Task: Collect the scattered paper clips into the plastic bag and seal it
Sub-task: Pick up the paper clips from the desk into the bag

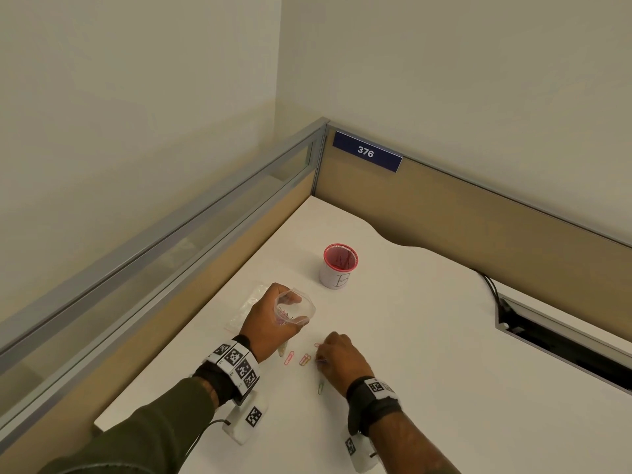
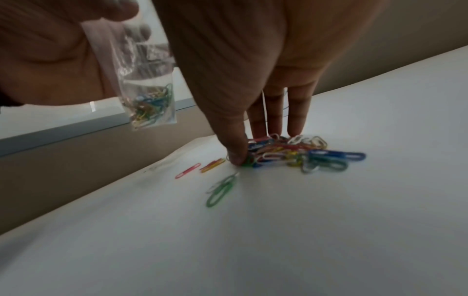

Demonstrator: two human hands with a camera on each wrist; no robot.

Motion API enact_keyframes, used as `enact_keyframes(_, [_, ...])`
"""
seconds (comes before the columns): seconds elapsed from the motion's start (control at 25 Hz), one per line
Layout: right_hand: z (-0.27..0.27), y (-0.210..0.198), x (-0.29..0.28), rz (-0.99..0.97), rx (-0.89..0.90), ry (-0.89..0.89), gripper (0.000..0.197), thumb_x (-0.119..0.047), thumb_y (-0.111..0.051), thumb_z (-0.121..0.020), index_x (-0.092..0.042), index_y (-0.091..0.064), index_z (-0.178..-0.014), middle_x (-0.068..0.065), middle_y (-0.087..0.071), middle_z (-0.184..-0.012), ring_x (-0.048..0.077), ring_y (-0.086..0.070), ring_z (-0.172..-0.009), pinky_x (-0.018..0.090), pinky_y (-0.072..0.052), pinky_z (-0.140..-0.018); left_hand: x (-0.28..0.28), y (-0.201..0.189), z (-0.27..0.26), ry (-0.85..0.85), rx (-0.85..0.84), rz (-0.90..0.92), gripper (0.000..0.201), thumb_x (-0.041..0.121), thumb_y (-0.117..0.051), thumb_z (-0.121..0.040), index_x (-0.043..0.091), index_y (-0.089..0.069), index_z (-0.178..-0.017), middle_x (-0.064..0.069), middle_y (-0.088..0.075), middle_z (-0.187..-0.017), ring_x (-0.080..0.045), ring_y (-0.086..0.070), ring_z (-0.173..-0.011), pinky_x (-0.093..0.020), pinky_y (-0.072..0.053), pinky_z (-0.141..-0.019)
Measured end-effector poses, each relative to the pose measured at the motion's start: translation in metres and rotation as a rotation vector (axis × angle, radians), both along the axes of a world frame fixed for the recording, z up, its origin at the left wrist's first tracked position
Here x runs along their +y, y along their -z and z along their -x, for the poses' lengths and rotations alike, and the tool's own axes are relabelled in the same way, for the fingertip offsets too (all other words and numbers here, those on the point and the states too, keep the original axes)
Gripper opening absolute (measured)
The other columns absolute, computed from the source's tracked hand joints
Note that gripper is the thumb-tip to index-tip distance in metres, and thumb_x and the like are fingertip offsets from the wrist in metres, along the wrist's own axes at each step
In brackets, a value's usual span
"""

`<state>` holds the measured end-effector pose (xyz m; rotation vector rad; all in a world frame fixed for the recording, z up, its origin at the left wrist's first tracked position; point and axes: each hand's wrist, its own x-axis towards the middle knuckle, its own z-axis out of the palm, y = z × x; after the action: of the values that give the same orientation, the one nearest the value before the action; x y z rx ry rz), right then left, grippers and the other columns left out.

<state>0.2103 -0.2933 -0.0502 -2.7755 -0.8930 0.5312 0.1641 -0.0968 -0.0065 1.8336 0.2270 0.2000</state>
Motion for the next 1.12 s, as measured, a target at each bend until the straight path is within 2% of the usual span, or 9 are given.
enact_keyframes(0.08, [-0.006,-0.004,-0.016,-0.026,0.0,0.079,0.021,-0.026,-0.054,-0.091,-0.02,-0.064,-0.108,0.002,-0.054,-0.116,0.023,-0.05,-0.11,0.034,-0.048,-0.089,-0.001,0.0,0.0,0.007,0.0,0.011,0.044,0.019,-0.083,-0.076,0.022,-0.054,-0.109,0.006,-0.064,-0.114,-0.011,-0.059,-0.115,-0.021,-0.051,-0.089])
enact_keyframes(0.16, [-0.012,-0.008,-0.031,-0.047,-0.01,0.165,0.028,-0.028,-0.059,-0.088,-0.023,-0.061,-0.115,-0.001,-0.053,-0.119,0.021,-0.05,-0.113,0.034,-0.047,-0.091,-0.002,0.001,0.001,0.009,-0.007,0.013,0.043,0.019,-0.083,-0.076,0.022,-0.054,-0.108,0.006,-0.064,-0.114,-0.011,-0.06,-0.115,-0.025,-0.052,-0.091])
enact_keyframes(0.28, [-0.013,-0.013,-0.04,0.029,0.095,0.196,0.059,-0.041,-0.071,-0.078,-0.027,-0.05,-0.131,0.0,-0.046,-0.13,0.023,-0.044,-0.122,0.038,-0.045,-0.099,-0.005,0.004,0.001,0.03,-0.007,0.011,0.043,0.02,-0.083,-0.075,0.023,-0.054,-0.108,0.007,-0.064,-0.115,-0.012,-0.059,-0.117,-0.031,-0.054,-0.095])
enact_keyframes(0.36, [-0.008,-0.011,-0.038,0.086,0.138,0.151,0.067,-0.041,-0.075,-0.073,-0.031,-0.046,-0.134,0.0,-0.042,-0.133,0.023,-0.039,-0.124,0.04,-0.045,-0.1,-0.01,0.004,0.001,0.048,0.0,0.011,0.044,0.022,-0.082,-0.076,0.024,-0.054,-0.109,0.006,-0.063,-0.117,-0.012,-0.059,-0.118,-0.033,-0.055,-0.096])
enact_keyframes(0.44, [-0.002,-0.004,-0.031,0.088,0.099,0.103,0.056,-0.034,-0.072,-0.078,-0.031,-0.051,-0.13,0.0,-0.044,-0.128,0.023,-0.041,-0.12,0.039,-0.047,-0.096,-0.012,0.003,0.0,0.057,0.003,0.008,0.045,0.022,-0.082,-0.076,0.024,-0.053,-0.11,0.006,-0.063,-0.117,-0.012,-0.059,-0.118,-0.034,-0.056,-0.096])
enact_keyframes(0.6, [0.001,0.006,-0.01,0.04,-0.023,0.064,0.025,-0.027,-0.055,-0.092,-0.023,-0.062,-0.116,0.004,-0.054,-0.112,0.025,-0.051,-0.106,0.036,-0.05,-0.085,-0.004,0.003,0.004,0.03,-0.006,0.0,0.047,0.028,-0.083,-0.072,0.025,-0.055,-0.11,0.008,-0.064,-0.115,-0.011,-0.059,-0.117,-0.036,-0.055,-0.097])
enact_keyframes(0.8, [-0.007,0.008,-0.014,0.053,-0.051,0.105,0.017,-0.019,-0.051,-0.092,-0.013,-0.065,-0.1,0.009,-0.059,-0.104,0.028,-0.058,-0.099,0.033,-0.046,-0.079,-0.01,0.006,0.008,0.058,0.012,-0.003,0.047,0.033,-0.081,-0.07,0.029,-0.054,-0.108,0.008,-0.064,-0.116,-0.011,-0.06,-0.117,-0.04,-0.054,-0.099])
enact_keyframes(0.96, [-0.017,-0.002,-0.025,-0.027,-0.015,0.244,0.016,-0.015,-0.054,-0.09,-0.011,-0.067,-0.097,0.007,-0.064,-0.105,0.025,-0.06,-0.097,0.03,-0.046,-0.082,-0.01,0.008,0.008,0.067,0.01,-0.006,0.046,0.037,-0.08,-0.069,0.031,-0.054,-0.107,0.011,-0.064,-0.115,-0.009,-0.059,-0.117,-0.042,-0.054,-0.099])
enact_keyframes(1.12, [-0.024,-0.027,-0.037,-0.216,0.018,0.409,0.008,-0.013,-0.064,-0.084,-0.012,-0.072,-0.083,0.003,-0.071,-0.087,0.019,-0.064,-0.08,0.03,-0.053,-0.075,-0.016,0.006,0.004,0.072,0.011,-0.008,0.046,0.034,-0.08,-0.069,0.027,-0.054,-0.107,0.009,-0.064,-0.116,-0.009,-0.059,-0.117,-0.041,-0.054,-0.099])
